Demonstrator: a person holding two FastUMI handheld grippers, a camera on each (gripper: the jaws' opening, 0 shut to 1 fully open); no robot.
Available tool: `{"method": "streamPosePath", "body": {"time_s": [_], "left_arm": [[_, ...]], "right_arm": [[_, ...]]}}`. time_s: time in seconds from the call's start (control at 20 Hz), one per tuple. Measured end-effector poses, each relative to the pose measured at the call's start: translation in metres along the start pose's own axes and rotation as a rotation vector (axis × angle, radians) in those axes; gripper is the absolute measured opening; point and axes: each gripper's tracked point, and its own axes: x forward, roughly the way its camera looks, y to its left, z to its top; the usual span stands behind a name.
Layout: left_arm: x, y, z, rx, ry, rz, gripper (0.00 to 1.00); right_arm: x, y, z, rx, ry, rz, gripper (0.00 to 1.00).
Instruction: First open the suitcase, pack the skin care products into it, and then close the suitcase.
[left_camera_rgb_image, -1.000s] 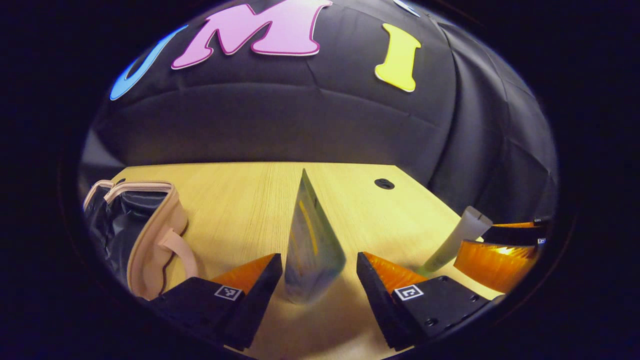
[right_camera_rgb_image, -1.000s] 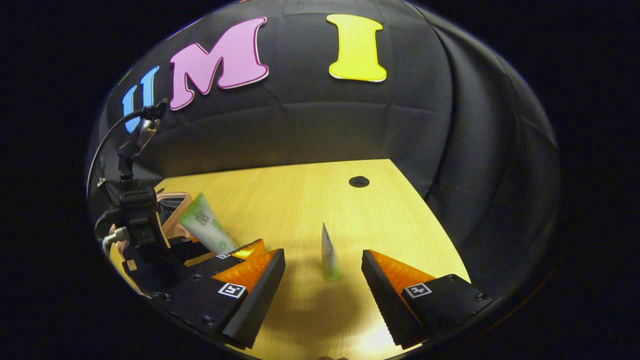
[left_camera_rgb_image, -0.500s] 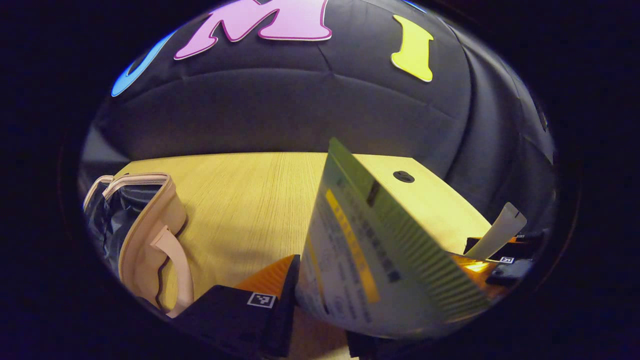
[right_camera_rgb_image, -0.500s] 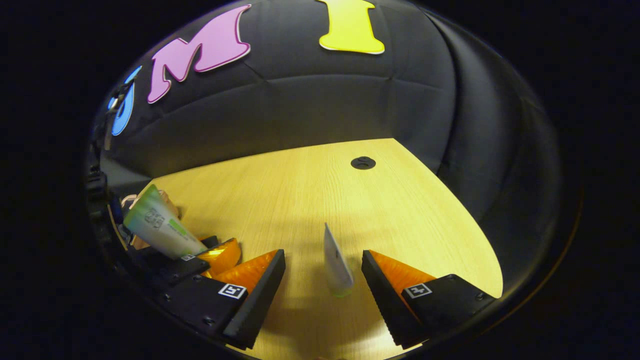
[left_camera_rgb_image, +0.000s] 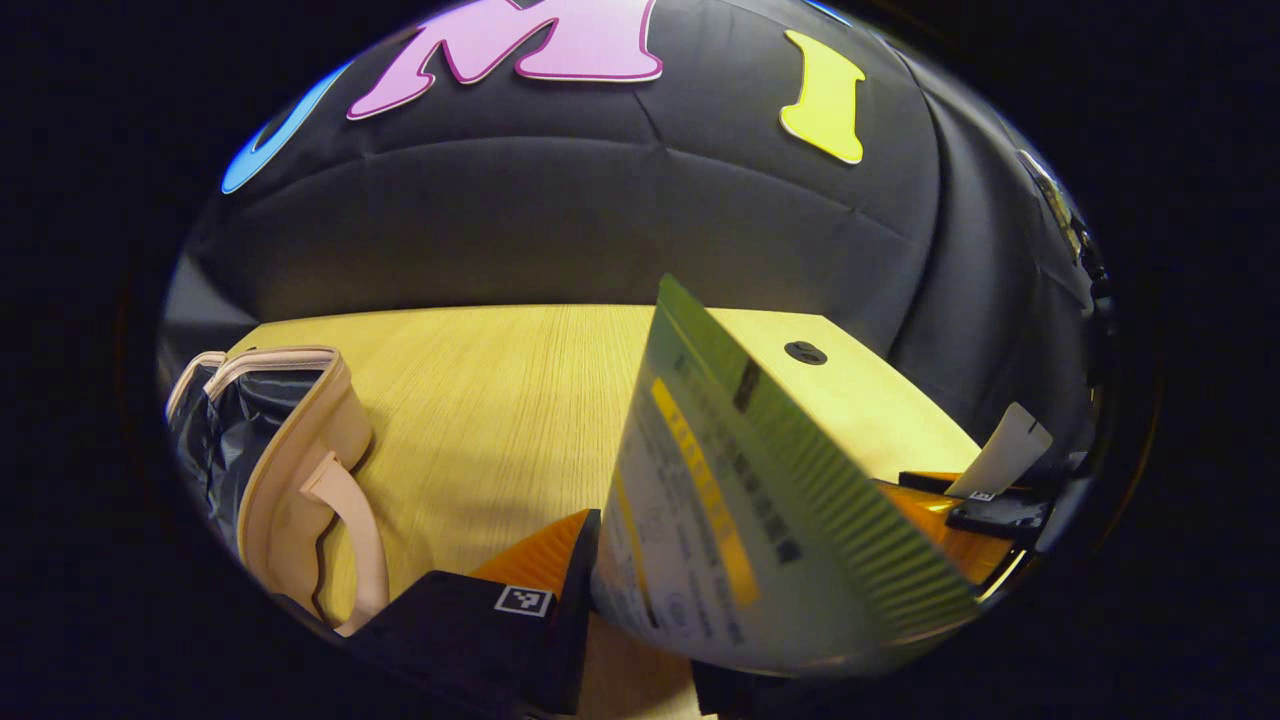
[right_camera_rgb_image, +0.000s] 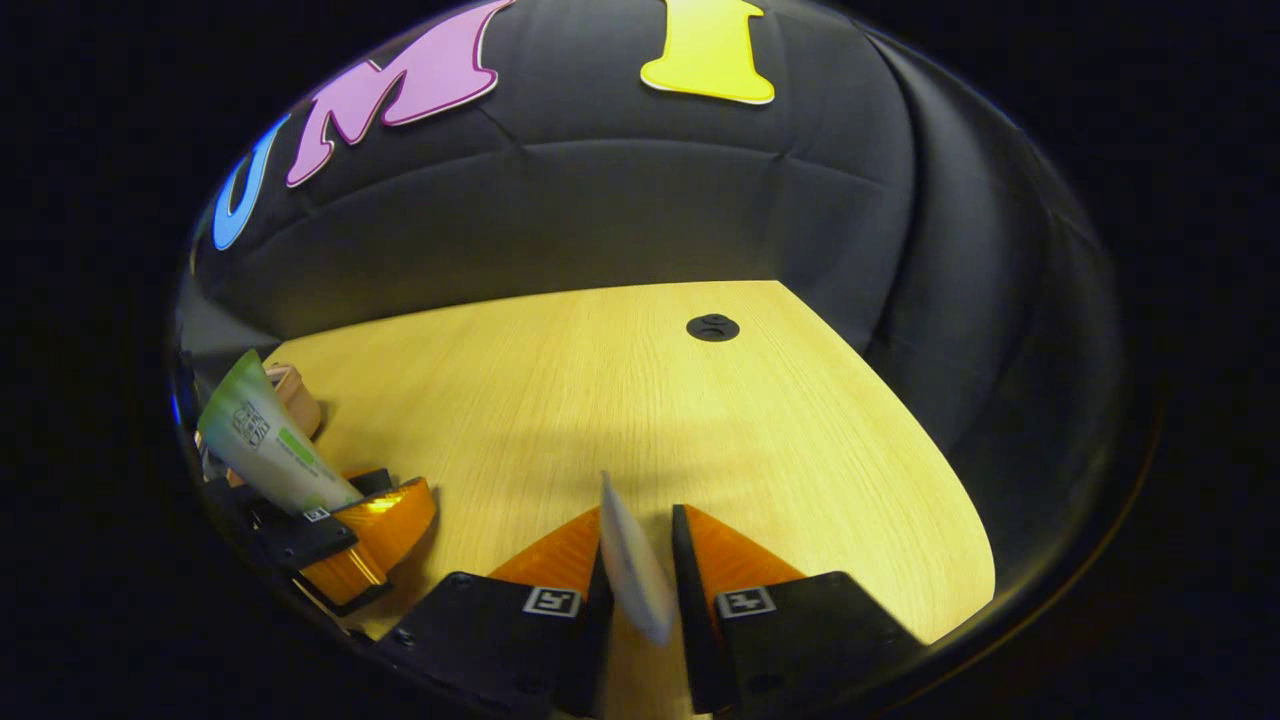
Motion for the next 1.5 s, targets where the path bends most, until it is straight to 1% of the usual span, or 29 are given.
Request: {"method": "streamPosePath", "body": {"time_s": [0.05,0.1,0.15,0.2,0.25,0.3,0.35,0.4,0.5,0.55,0.65,0.75,0.85,0.95,1.0,1.1,1.15,1.2,1.35,1.5], "left_arm": [[0.0,0.0,0.0,0.0,0.0,0.001,0.5],[0.0,0.0,0.0,-0.002,0.0,0.0,0.5],[0.0,0.0,0.001,-0.007,0.0,-0.003,0.5],[-0.002,0.001,-0.001,-0.013,0.001,-0.002,0.5],[-0.003,0.002,-0.001,-0.024,0.005,-0.004,0.5],[-0.007,0.003,-0.003,-0.039,0.011,-0.006,0.49],[-0.014,0.005,-0.001,-0.054,0.004,-0.005,0.49],[-0.022,0.009,0.004,-0.07,-0.008,-0.005,0.5],[-0.044,0.019,0.023,-0.082,-0.047,0.006,0.49],[-0.058,0.028,0.036,-0.08,-0.071,0.019,0.49],[-0.092,0.051,0.055,-0.069,-0.089,0.044,0.49],[-0.128,0.088,0.067,-0.051,-0.085,0.085,0.49],[-0.163,0.136,0.07,-0.073,-0.055,0.13,0.49],[-0.183,0.183,0.061,-0.094,0.005,0.149,0.49],[-0.186,0.208,0.052,-0.079,0.057,0.163,0.48],[-0.179,0.245,0.03,-0.056,0.171,0.158,0.49],[-0.174,0.261,0.023,-0.044,0.209,0.157,0.49],[-0.169,0.278,0.011,-0.042,0.261,0.171,0.49],[-0.157,0.296,-0.028,-0.051,0.45,0.144,0.49],[-0.149,0.305,-0.056,-0.068,0.618,0.114,0.49]], "right_arm": [[-0.002,0.004,-0.002,0.006,0.008,0.018,0.26],[-0.005,0.006,-0.003,0.001,0.01,0.03,0.3],[-0.008,0.007,-0.002,-0.005,0.009,0.042,0.28],[-0.012,0.007,0.0,-0.013,0.005,0.046,0.22],[-0.017,0.008,0.005,-0.018,-0.007,0.053,0.28],[-0.023,0.008,0.009,-0.022,-0.017,0.056,0.28],[-0.032,0.009,0.015,-0.022,-0.029,0.062,0.22],[-0.041,0.01,0.021,-0.03,-0.042,0.064,0.28],[-0.059,0.011,0.033,-0.095,-0.067,0.055,0.28],[-0.071,0.013,0.04,-0.124,-0.081,0.058,0.28],[-0.093,0.024,0.055,-0.135,-0.115,0.082,0.28],[-0.111,0.044,0.065,-0.13,-0.123,0.127,0.28],[-0.13,0.07,0.075,-0.146,-0.144,0.179,0.28],[-0.145,0.094,0.084,-0.167,-0.163,0.22,0.28],[-0.152,0.107,0.086,-0.161,-0.164,0.243,0.28],[-0.168,0.132,0.089,-0.139,-0.156,0.283,0.28],[-0.176,0.144,0.089,-0.132,-0.154,0.301,0.28],[-0.183,0.156,0.091,-0.128,-0.156,0.318,0.28],[-0.203,0.187,0.087,-0.134,-0.14,0.378,0.28],[-0.223,0.205,0.087,-0.167,-0.144,0.434,0.28]]}}
